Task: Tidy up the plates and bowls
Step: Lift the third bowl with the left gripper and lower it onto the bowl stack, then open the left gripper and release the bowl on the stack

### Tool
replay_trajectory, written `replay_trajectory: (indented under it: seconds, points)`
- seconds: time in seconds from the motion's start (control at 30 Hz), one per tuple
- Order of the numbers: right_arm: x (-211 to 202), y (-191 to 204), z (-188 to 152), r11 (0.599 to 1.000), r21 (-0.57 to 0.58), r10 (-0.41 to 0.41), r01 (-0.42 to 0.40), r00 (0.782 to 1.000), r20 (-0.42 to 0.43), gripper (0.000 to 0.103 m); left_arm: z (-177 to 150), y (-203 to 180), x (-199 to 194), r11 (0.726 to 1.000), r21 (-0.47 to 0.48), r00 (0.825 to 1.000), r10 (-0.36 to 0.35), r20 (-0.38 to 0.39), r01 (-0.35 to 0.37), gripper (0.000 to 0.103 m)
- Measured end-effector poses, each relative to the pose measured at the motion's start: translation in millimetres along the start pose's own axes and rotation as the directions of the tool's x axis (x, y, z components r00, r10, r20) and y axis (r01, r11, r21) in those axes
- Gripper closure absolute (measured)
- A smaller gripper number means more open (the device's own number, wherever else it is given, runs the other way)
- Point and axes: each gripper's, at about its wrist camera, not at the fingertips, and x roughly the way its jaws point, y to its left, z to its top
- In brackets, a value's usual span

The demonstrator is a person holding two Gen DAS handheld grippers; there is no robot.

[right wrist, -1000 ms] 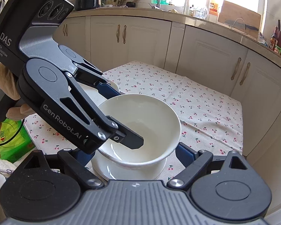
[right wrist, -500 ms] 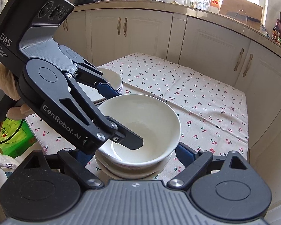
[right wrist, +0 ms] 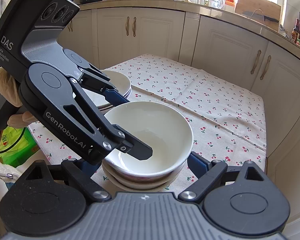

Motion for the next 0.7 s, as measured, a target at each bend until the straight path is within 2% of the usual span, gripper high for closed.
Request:
replay_trajectory:
  seconds: [0.1,0.17,0.27,0.4,0.53,0.7]
  points:
    - [2.0,-0.9,-0.9,1.000,0.011,0.006,-0.006,1.000,-0.004,0.008,-0.2,-0.1,0.5,1.000,0.004,1.000,-0.011,0.001,0.011,0.024]
    - [4.4,-1.0,-2.8,1.000,0.015,0.011,-0.011,1.000,-0.018,0.008,-0.5,0.2,0.4,1.000,0.008,1.000,-0.007,0.002,0.007,0.024]
    - [1.2,0.0,-4.7,1.000,0.008,0.010,-0.010,1.000,0.004,0.000,-0.7,3.4,-4.3,1.000,0.003,1.000,-0.012,0.019,0.011,0.023]
    - [-8.5,3.0,-2.9,1.000,-0.002,0.005,-0.005,0.999,0.037,0.000,-2.5,8.9,-15.0,1.000,0.001,0.999,-0.009,0.054,0.009,0.019]
    - [-7.9,4.5,-4.3,1.000,-0.009,-0.007,0.007,0.999,0.032,0.000,-7.2,10.8,-26.1,1.000,0.012,0.996,-0.011,0.084,0.010,0.016]
    - [-8.3,8.1,-6.5,1.000,-0.016,-0.019,0.020,0.999,0.031,0.000,-17.6,7.5,-40.6,0.997,0.074,0.991,0.013,0.136,-0.023,0.006]
